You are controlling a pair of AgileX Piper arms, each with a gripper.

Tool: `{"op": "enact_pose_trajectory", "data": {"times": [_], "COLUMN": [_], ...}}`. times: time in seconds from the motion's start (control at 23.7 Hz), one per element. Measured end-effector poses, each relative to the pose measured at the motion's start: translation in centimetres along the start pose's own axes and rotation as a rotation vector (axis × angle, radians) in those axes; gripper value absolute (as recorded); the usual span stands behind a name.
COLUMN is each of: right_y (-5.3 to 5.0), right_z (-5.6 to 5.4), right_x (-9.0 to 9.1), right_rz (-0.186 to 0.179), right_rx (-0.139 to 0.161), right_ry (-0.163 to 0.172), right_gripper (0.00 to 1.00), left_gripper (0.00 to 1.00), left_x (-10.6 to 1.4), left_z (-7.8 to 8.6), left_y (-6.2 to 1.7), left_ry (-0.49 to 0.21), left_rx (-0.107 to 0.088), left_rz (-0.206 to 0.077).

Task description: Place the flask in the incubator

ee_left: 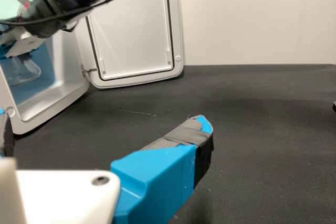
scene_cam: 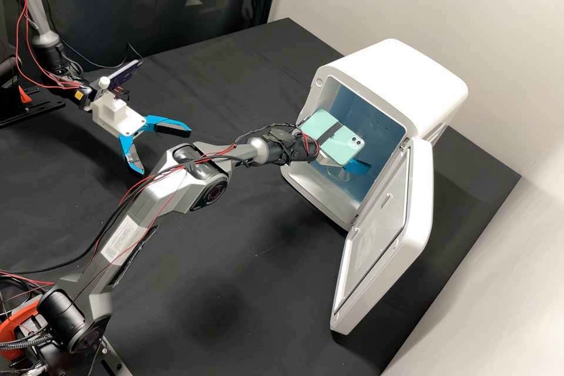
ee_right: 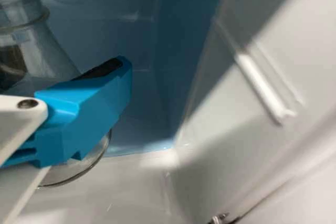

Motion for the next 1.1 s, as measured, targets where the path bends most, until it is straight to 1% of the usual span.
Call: {"op": "enact_pose_trajectory", "data": {"times": [0.08,0.13,0.17,0.34,0.55,0.59,1.1], "right_y": [-0.3,-0.3,-0.4,-0.8,-1.3,-1.3,-1.3], "right_z": [0.0,-0.1,-0.2,-0.1,-0.1,-0.1,0.0], "right_x": [0.3,0.3,0.3,0.4,0.4,0.4,0.4], "right_rz": [-0.012,-0.015,-0.017,-0.024,-0.031,-0.029,-0.029], "right_rx": [-0.008,-0.003,-0.005,0.015,0.03,0.03,0.027], "right_ry": [-0.009,-0.008,-0.01,-0.023,-0.032,-0.034,-0.036], "right_gripper": [0.0,0.0,0.0,0.0,0.0,1.0,1.0], "left_gripper": [1.0,1.0,1.0,1.0,1.0,1.0,1.0], "left_x": [0.0,0.0,0.0,0.0,0.0,0.0,0.0], "left_z": [0.0,0.0,0.0,0.1,0.2,0.2,0.2], "left_y": [0.0,0.0,0.0,-0.02,-0.04,-0.04,-0.04], "left_ry": [0.0,0.0,0.0,-0.005,-0.008,-0.008,-0.008], "left_rx": [0.0,0.0,0.0,0.001,0.001,0.001,0.001], "left_rz": [0.0,0.0,0.0,-0.001,-0.002,-0.002,-0.002]}}
